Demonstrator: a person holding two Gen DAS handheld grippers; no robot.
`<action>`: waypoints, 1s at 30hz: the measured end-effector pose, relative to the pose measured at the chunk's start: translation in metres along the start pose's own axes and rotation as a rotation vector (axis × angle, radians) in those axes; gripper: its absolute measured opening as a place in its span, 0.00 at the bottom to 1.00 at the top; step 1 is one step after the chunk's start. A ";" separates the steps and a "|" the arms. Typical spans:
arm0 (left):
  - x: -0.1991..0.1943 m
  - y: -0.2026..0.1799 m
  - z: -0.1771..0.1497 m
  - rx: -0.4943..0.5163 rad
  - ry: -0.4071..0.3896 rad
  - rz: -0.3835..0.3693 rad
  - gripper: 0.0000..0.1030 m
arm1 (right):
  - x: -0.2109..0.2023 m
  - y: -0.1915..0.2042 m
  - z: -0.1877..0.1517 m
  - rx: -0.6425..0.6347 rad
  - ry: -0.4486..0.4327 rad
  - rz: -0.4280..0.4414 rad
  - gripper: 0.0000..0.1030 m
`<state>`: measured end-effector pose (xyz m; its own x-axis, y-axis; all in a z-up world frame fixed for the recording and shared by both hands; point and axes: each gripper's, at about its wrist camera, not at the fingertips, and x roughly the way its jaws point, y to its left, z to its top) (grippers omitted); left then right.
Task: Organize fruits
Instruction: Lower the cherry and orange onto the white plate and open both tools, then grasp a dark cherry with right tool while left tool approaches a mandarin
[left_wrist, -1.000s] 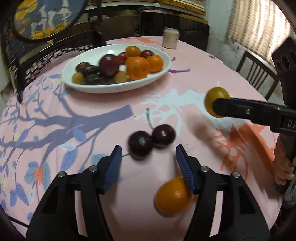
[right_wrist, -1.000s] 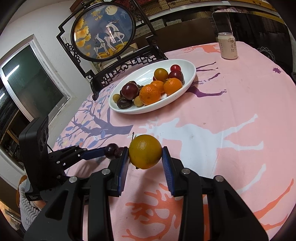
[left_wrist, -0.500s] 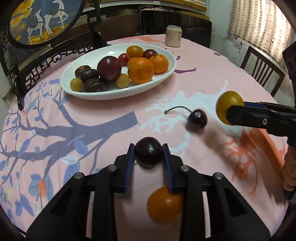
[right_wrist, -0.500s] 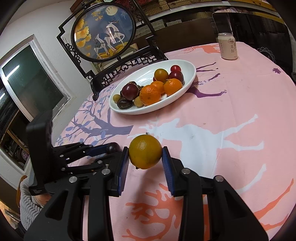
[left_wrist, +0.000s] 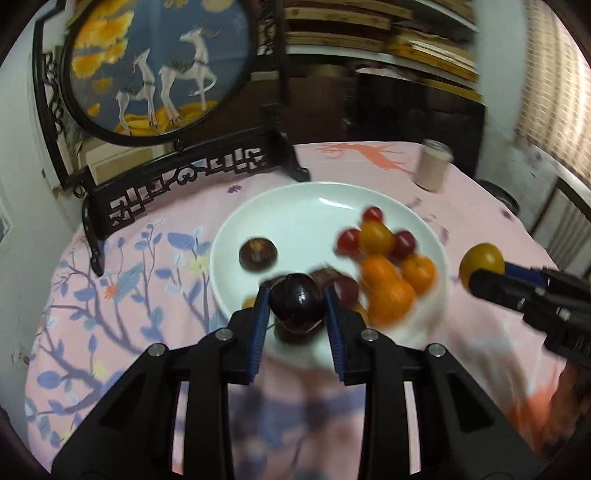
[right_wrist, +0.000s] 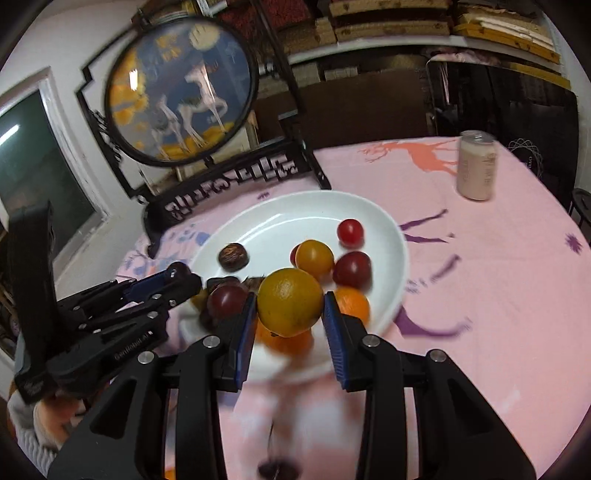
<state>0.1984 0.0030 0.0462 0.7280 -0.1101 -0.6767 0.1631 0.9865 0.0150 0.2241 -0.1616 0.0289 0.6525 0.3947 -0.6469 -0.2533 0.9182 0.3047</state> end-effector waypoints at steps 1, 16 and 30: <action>0.012 0.002 0.005 -0.019 0.015 -0.003 0.29 | 0.010 0.000 0.003 -0.005 0.013 -0.014 0.35; 0.076 0.034 0.038 -0.183 0.056 -0.048 0.73 | -0.006 -0.002 0.016 -0.052 -0.098 -0.031 0.57; -0.015 0.025 -0.045 -0.061 -0.005 0.050 0.85 | -0.062 -0.021 -0.072 0.005 0.002 0.034 0.59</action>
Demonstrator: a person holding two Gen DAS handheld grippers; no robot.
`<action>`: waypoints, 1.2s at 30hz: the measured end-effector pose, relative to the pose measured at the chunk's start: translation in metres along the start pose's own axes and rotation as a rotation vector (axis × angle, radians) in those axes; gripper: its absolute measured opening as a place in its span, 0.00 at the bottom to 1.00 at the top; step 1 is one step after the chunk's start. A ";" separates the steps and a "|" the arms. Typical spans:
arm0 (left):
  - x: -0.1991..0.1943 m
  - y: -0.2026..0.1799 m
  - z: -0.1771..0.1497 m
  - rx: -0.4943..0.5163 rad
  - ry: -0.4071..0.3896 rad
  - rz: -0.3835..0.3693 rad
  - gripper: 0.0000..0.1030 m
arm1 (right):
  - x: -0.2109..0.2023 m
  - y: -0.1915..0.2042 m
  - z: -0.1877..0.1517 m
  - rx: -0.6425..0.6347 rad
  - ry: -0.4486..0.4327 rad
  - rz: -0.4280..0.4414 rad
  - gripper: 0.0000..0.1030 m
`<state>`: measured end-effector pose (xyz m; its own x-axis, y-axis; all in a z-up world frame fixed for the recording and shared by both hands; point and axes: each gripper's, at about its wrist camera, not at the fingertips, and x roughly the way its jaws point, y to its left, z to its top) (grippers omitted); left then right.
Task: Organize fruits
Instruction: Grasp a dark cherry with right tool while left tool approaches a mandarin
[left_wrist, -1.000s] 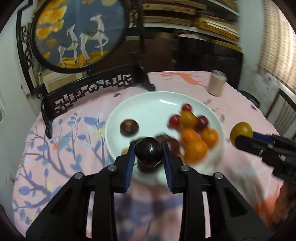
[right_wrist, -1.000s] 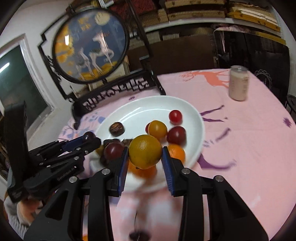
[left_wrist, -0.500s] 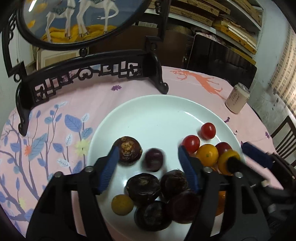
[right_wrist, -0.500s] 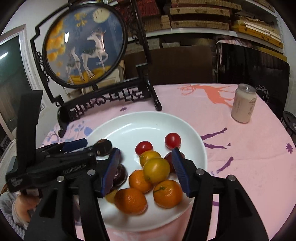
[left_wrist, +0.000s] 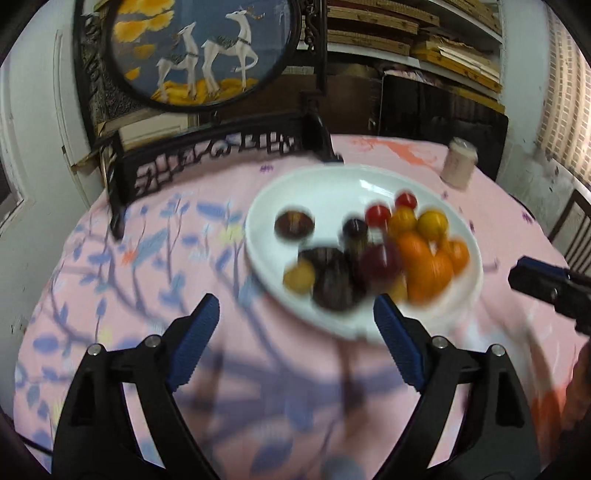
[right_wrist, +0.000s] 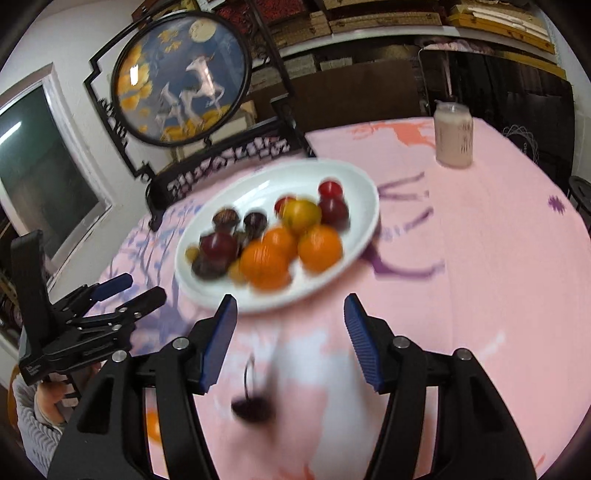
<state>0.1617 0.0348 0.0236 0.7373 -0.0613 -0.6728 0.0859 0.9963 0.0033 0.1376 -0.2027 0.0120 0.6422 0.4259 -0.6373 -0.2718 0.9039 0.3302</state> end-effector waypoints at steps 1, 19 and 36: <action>-0.008 0.001 -0.012 -0.001 0.009 -0.004 0.85 | -0.003 0.002 -0.008 -0.009 0.011 0.006 0.59; -0.071 0.013 -0.070 -0.057 -0.041 0.022 0.94 | 0.014 0.039 -0.051 -0.173 0.101 -0.042 0.59; -0.073 -0.011 -0.075 0.048 -0.038 -0.017 0.94 | -0.002 0.019 -0.039 -0.100 0.049 -0.029 0.29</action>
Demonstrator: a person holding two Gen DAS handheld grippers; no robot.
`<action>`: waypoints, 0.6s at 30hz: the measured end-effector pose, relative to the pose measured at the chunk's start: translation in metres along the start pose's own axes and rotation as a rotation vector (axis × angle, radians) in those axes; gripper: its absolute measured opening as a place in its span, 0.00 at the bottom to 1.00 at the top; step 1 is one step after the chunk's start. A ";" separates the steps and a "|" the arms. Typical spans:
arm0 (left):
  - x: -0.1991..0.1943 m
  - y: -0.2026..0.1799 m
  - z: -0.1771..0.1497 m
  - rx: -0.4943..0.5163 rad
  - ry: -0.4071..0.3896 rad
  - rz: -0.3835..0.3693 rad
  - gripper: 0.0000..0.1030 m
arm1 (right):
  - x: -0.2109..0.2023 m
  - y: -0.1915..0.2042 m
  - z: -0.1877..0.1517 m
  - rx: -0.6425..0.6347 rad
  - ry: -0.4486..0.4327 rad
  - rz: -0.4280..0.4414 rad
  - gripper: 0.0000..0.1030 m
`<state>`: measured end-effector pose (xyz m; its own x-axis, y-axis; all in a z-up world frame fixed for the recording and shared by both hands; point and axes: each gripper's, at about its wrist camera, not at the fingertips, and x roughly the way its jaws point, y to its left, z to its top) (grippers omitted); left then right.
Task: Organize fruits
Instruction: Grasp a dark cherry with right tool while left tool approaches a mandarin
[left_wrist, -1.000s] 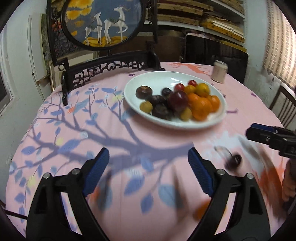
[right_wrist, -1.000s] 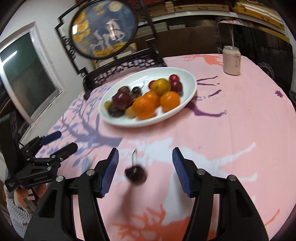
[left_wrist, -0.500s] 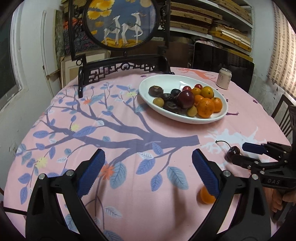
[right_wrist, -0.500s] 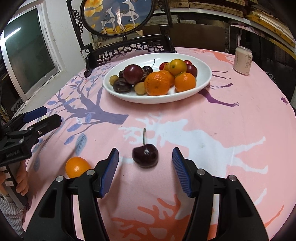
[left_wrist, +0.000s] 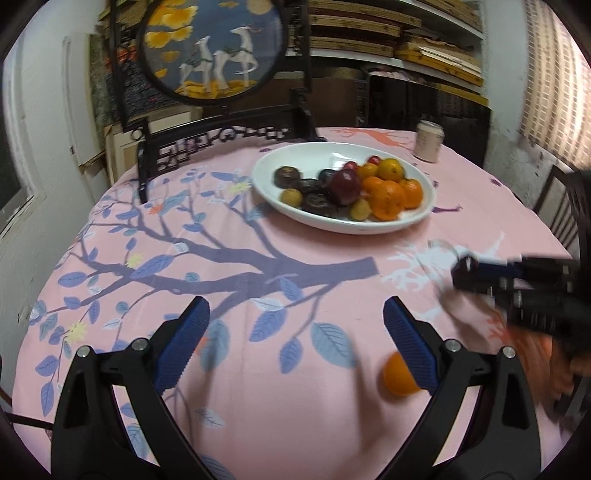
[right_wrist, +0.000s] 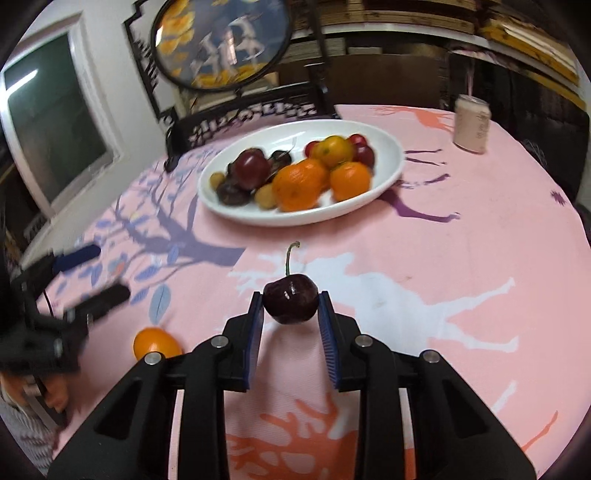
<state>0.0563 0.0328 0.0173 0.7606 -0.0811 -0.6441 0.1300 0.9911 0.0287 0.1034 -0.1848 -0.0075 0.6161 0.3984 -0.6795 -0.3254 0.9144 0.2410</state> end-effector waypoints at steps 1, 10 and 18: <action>-0.002 -0.005 -0.002 0.020 -0.002 -0.016 0.94 | -0.001 -0.003 0.001 0.012 -0.004 0.003 0.29; -0.009 -0.047 -0.017 0.193 0.014 -0.184 0.94 | -0.005 -0.005 0.002 0.023 -0.009 0.014 0.29; 0.006 -0.068 -0.028 0.276 0.081 -0.184 0.88 | -0.004 -0.006 0.001 0.024 0.000 0.012 0.29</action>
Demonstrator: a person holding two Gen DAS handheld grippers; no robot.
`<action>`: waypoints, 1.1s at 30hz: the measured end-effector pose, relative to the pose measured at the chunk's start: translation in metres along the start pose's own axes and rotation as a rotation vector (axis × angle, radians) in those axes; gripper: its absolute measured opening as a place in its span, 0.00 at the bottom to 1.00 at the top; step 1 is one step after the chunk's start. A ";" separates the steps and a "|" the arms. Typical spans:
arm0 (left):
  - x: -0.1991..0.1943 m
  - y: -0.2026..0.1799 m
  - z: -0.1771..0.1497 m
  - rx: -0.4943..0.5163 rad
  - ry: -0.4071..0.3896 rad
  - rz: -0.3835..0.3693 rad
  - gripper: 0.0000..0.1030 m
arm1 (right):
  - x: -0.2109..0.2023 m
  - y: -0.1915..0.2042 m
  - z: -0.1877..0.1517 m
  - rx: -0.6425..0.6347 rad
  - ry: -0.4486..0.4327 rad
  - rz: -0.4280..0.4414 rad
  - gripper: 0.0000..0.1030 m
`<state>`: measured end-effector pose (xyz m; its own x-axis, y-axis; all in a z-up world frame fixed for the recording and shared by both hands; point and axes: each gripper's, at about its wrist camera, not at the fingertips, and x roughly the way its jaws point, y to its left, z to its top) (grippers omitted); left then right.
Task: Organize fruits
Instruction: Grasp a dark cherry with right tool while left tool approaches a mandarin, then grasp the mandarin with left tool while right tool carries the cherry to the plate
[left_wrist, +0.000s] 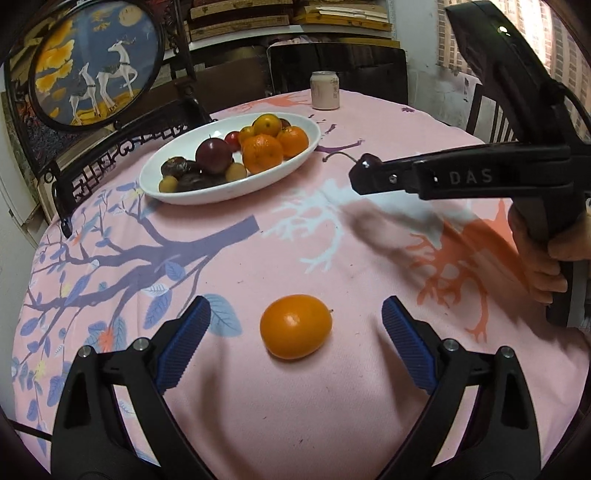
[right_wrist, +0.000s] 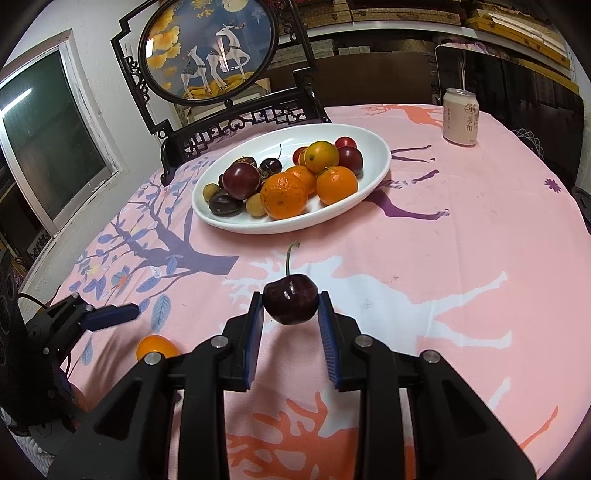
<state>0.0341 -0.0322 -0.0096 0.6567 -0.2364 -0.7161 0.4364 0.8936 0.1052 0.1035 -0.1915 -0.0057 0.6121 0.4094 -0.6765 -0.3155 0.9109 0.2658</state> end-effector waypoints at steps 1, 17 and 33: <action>0.001 0.002 0.000 -0.011 0.003 -0.005 0.79 | 0.000 0.000 0.000 0.000 0.002 -0.001 0.29; 0.010 0.039 0.041 -0.108 0.007 0.053 0.29 | -0.012 -0.010 0.040 0.037 -0.066 -0.001 0.29; -0.003 0.087 0.060 -0.210 -0.084 0.082 0.75 | 0.014 0.001 0.074 0.039 -0.073 0.068 0.29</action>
<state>0.1069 0.0233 0.0428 0.7374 -0.1832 -0.6501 0.2482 0.9687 0.0086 0.1655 -0.1816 0.0363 0.6417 0.4715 -0.6049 -0.3303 0.8817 0.3369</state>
